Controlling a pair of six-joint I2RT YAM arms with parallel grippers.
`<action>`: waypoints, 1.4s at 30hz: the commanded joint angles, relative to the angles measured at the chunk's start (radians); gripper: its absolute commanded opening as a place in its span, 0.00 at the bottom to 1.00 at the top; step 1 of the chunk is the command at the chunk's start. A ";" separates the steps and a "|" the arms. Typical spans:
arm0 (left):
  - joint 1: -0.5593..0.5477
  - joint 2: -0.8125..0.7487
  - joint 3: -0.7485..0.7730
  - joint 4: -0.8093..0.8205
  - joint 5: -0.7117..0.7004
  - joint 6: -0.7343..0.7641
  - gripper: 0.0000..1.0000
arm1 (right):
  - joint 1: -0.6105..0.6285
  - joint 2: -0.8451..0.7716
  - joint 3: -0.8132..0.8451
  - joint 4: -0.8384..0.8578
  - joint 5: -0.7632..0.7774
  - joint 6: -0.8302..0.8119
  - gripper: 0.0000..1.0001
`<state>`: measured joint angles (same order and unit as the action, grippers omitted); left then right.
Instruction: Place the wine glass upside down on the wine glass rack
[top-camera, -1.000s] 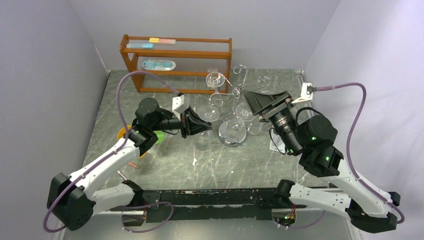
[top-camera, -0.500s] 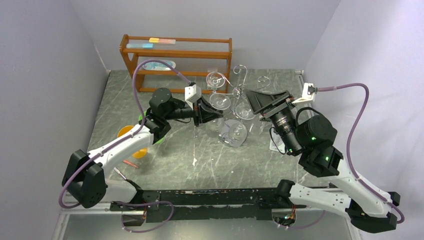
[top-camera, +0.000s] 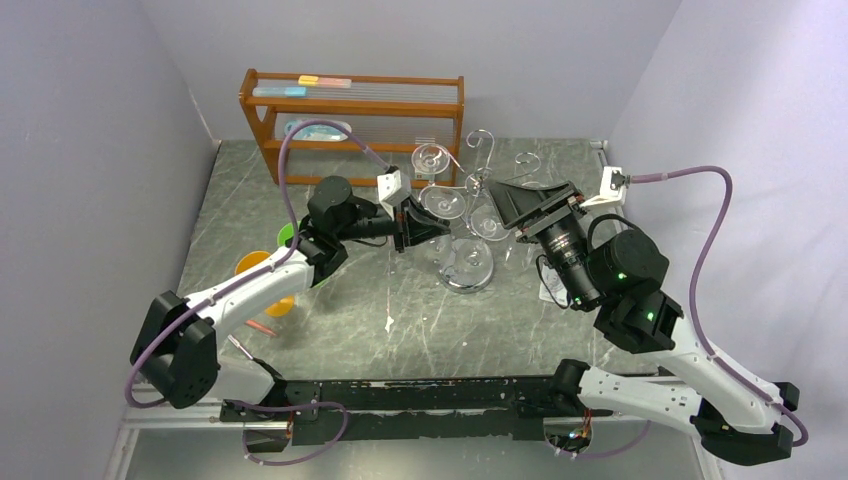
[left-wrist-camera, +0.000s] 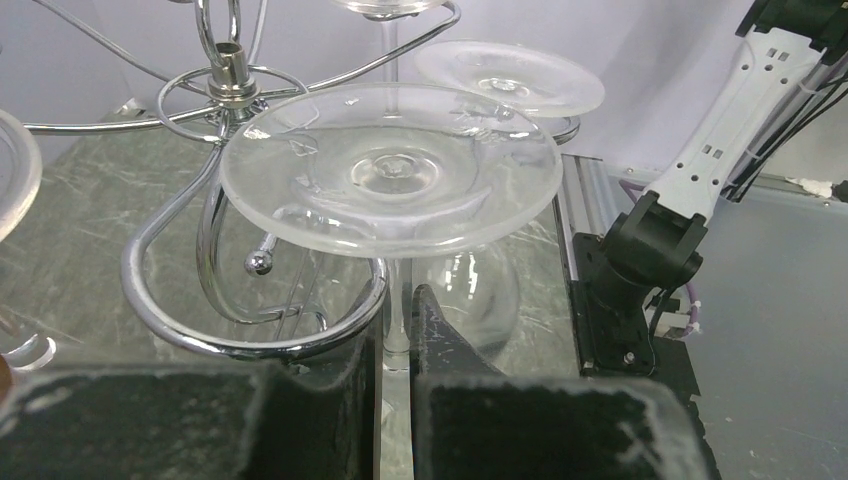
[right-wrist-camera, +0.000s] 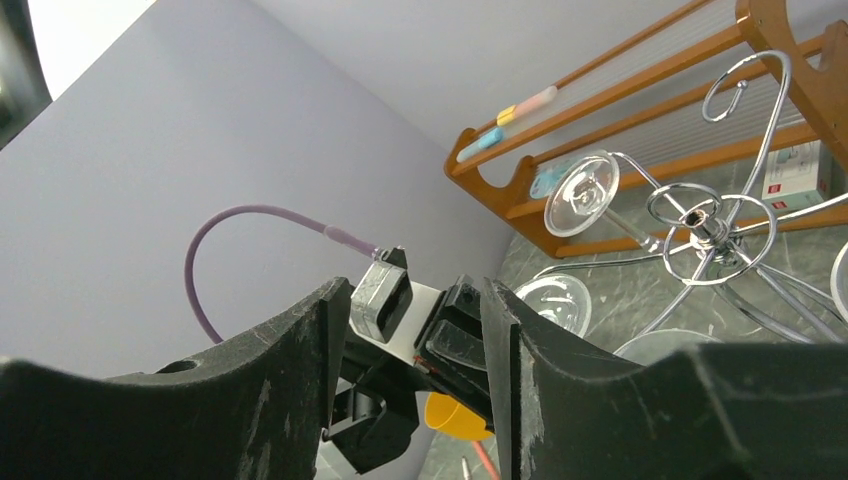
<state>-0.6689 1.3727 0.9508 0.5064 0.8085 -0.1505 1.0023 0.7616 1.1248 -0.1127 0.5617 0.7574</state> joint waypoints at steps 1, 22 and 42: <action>-0.006 0.008 -0.008 0.093 -0.065 0.010 0.05 | -0.004 -0.004 -0.012 0.020 0.028 0.013 0.54; -0.017 0.041 0.009 0.076 -0.190 -0.060 0.05 | -0.004 0.006 -0.012 0.006 0.008 0.046 0.51; -0.021 0.038 -0.031 0.209 -0.320 0.010 0.05 | -0.003 0.016 -0.076 0.156 -0.105 0.009 0.36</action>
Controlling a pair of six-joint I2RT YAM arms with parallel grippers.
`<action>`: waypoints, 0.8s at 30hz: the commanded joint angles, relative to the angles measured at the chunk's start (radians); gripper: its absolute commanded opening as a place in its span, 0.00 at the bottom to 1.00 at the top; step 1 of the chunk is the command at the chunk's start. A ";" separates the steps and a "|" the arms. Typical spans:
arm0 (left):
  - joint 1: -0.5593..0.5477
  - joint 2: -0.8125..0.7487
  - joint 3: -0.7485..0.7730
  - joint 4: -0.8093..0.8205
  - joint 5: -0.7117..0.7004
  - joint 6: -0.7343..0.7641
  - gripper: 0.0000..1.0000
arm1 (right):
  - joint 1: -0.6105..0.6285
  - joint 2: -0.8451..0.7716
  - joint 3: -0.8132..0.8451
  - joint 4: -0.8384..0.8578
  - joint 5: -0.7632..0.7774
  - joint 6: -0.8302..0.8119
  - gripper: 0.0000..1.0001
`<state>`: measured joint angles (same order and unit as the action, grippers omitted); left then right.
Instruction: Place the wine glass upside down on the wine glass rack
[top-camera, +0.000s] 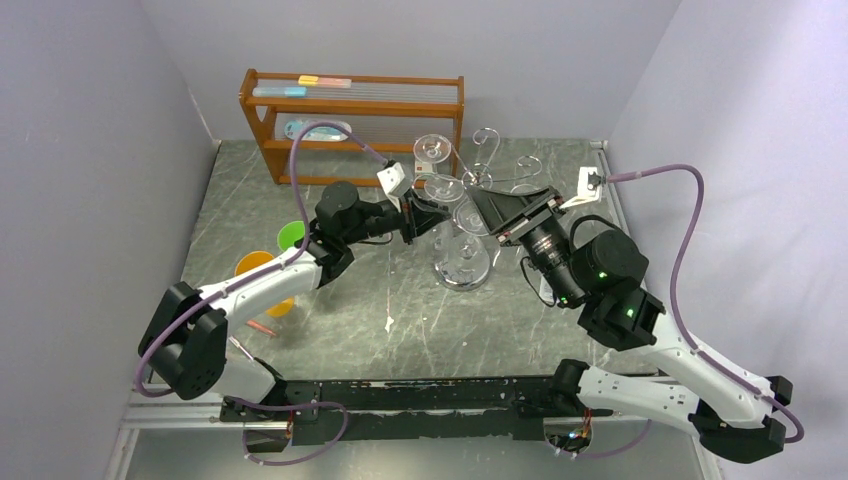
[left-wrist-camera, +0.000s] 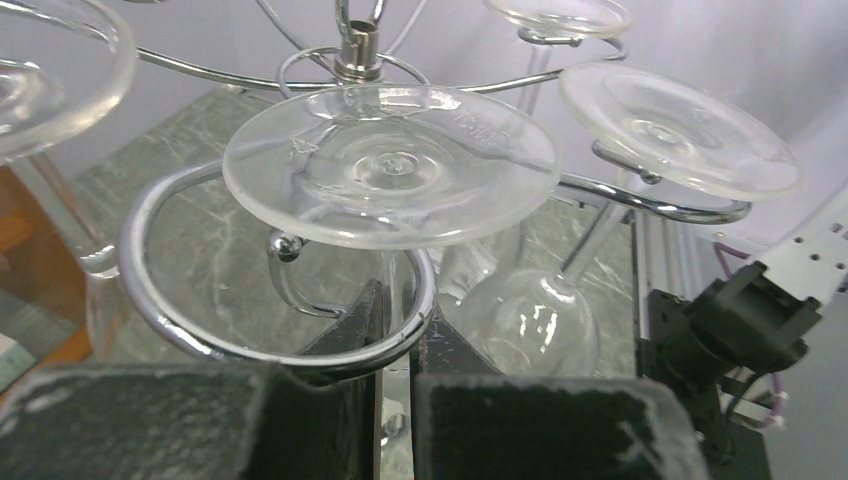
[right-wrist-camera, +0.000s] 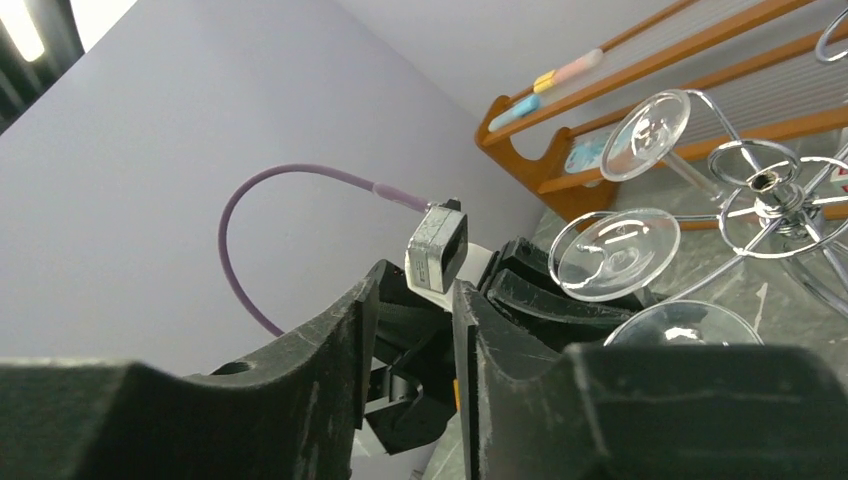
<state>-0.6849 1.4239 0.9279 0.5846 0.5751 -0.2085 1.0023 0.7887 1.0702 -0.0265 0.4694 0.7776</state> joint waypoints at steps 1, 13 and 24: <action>-0.007 -0.018 -0.013 0.139 -0.099 0.081 0.05 | -0.003 -0.009 -0.019 0.063 -0.008 -0.009 0.34; -0.048 -0.057 -0.103 0.268 -0.291 0.177 0.05 | -0.003 0.010 -0.008 0.042 -0.028 -0.003 0.32; -0.059 -0.103 -0.185 0.376 -0.419 0.167 0.05 | -0.002 0.004 -0.014 0.038 -0.023 0.005 0.32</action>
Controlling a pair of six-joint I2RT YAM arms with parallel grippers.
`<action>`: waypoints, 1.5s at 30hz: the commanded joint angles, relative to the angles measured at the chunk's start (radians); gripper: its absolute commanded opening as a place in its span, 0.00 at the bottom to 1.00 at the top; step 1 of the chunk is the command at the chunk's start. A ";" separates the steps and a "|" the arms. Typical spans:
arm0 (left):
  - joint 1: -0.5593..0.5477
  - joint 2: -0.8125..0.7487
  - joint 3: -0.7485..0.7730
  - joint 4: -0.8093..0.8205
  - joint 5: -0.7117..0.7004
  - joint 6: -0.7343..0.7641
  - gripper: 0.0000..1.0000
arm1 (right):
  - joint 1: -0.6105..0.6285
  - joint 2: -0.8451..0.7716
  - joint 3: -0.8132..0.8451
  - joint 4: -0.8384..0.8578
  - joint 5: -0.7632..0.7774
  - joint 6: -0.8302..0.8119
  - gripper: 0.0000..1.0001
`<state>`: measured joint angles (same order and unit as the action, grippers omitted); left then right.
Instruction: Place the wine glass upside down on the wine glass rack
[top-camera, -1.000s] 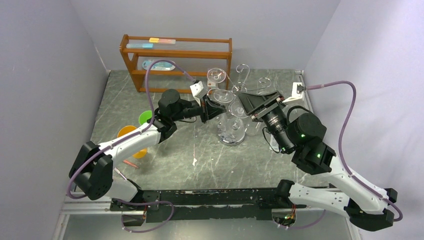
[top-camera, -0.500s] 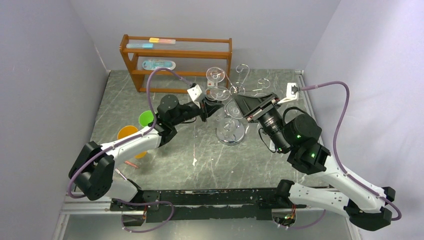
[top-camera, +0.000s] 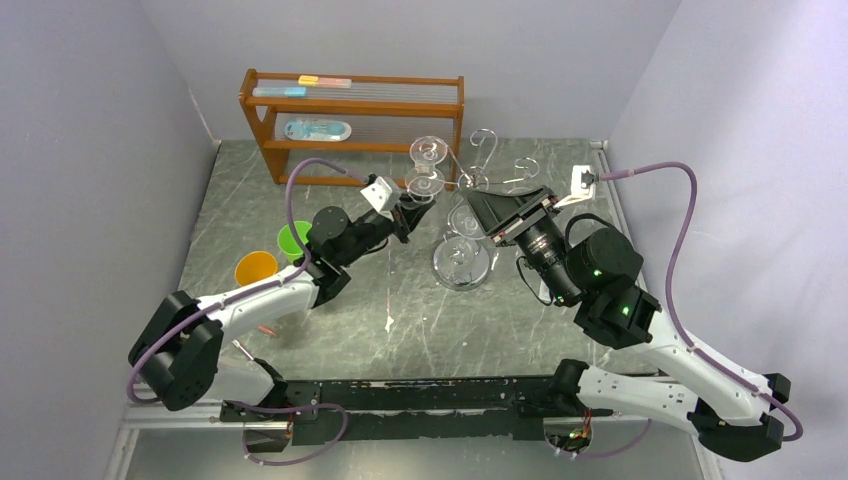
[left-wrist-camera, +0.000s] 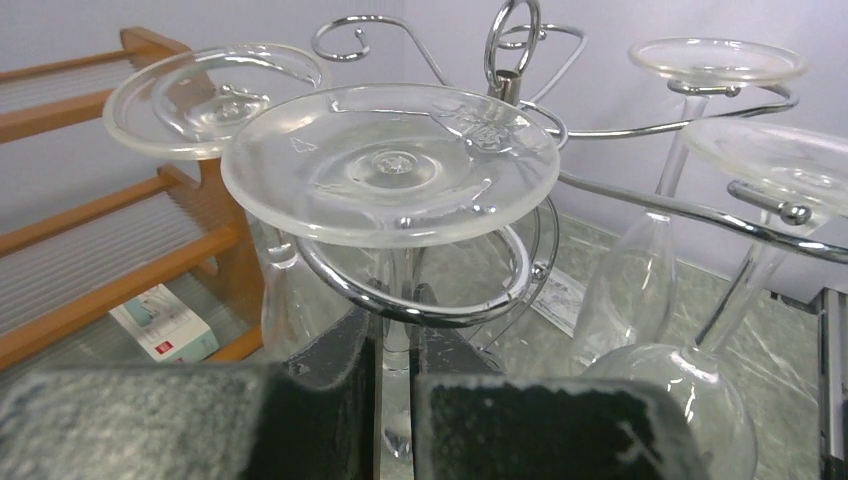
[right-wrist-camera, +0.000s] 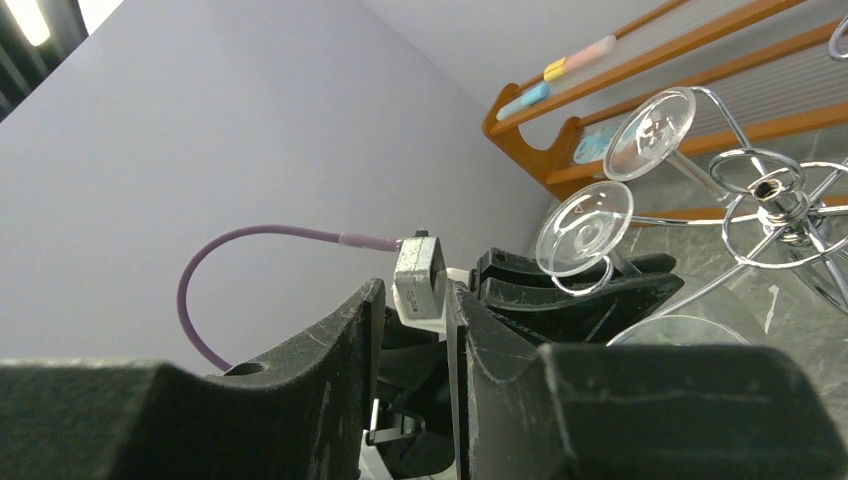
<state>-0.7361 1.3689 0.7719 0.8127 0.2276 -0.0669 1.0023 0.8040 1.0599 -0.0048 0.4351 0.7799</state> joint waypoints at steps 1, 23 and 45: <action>-0.009 -0.053 -0.034 0.152 -0.075 0.026 0.05 | -0.003 -0.012 -0.007 0.017 0.011 0.003 0.32; -0.009 -0.077 -0.049 0.047 0.131 0.148 0.05 | -0.003 -0.026 -0.020 0.008 0.037 0.011 0.33; -0.008 -0.388 -0.218 -0.169 -0.070 -0.018 0.73 | -0.002 -0.049 -0.007 -0.056 0.067 -0.005 0.38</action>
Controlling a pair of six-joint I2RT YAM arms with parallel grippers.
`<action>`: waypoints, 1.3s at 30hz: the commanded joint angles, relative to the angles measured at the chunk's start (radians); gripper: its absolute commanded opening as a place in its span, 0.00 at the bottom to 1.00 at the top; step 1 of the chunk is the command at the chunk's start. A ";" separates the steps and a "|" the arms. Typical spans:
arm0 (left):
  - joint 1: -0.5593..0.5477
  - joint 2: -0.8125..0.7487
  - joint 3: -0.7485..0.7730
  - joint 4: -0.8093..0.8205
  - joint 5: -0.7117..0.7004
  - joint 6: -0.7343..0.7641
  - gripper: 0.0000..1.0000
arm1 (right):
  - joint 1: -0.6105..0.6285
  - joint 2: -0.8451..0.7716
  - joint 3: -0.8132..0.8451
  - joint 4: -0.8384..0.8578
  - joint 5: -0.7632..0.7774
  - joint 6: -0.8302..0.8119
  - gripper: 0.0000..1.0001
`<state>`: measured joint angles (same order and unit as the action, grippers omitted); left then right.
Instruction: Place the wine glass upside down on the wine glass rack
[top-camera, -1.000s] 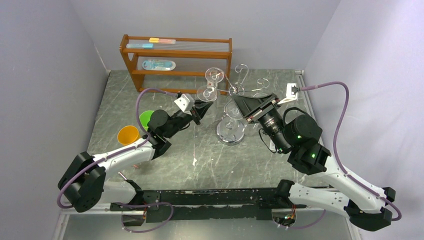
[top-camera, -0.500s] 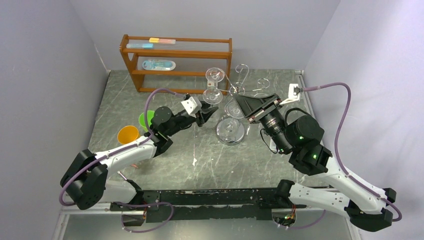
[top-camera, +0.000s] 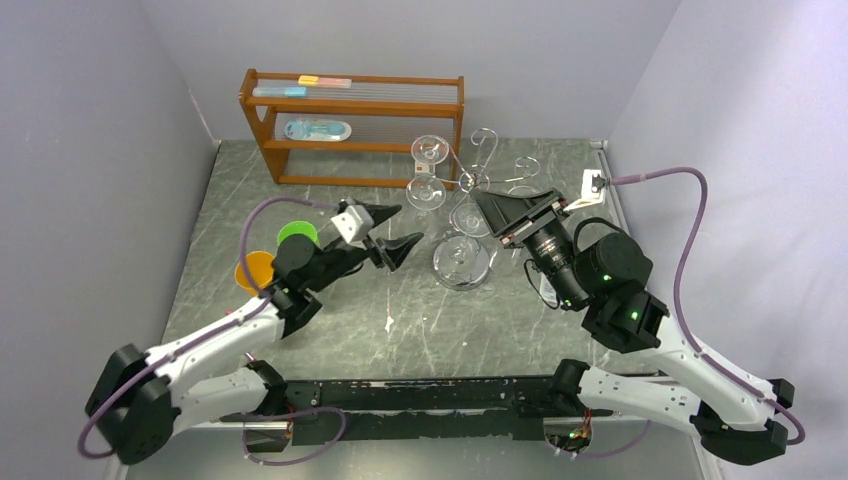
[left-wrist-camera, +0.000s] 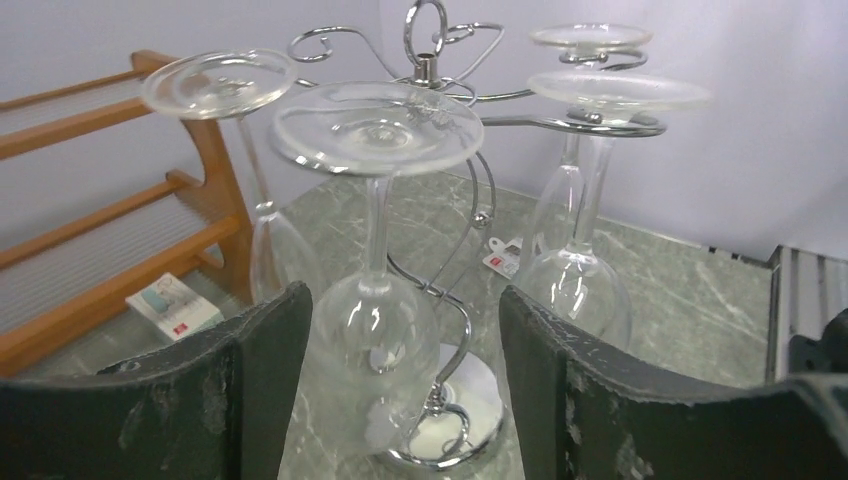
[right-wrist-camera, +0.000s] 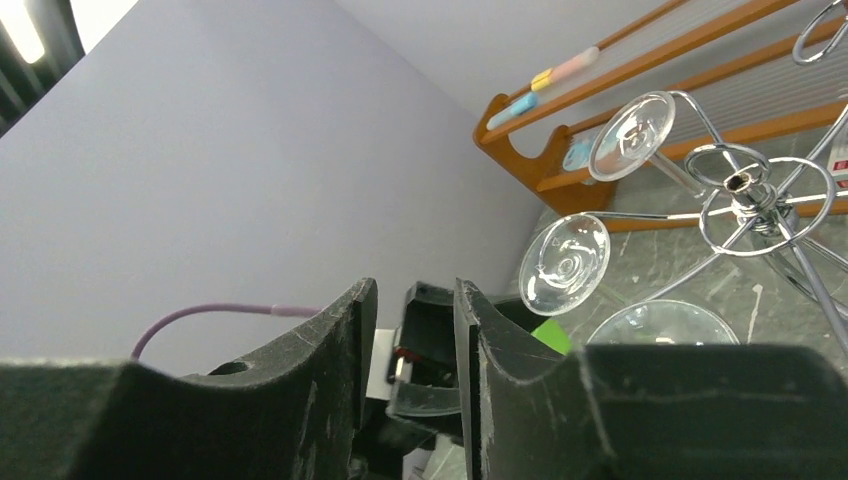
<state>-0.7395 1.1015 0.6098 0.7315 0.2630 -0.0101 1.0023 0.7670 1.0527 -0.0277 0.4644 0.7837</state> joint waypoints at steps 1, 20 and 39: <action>-0.005 -0.162 -0.065 -0.142 -0.142 -0.096 0.73 | -0.002 -0.014 0.006 -0.044 0.042 -0.009 0.39; 0.024 -0.138 0.266 -1.284 -0.928 -0.379 0.81 | -0.003 -0.072 0.013 -0.150 0.074 -0.001 0.40; 0.349 0.087 0.313 -1.245 -0.536 -0.294 0.50 | -0.003 -0.103 0.060 -0.253 0.106 -0.023 0.39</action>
<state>-0.4118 1.1606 0.8894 -0.5125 -0.3744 -0.3542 1.0023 0.6296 1.0660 -0.2237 0.5480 0.7872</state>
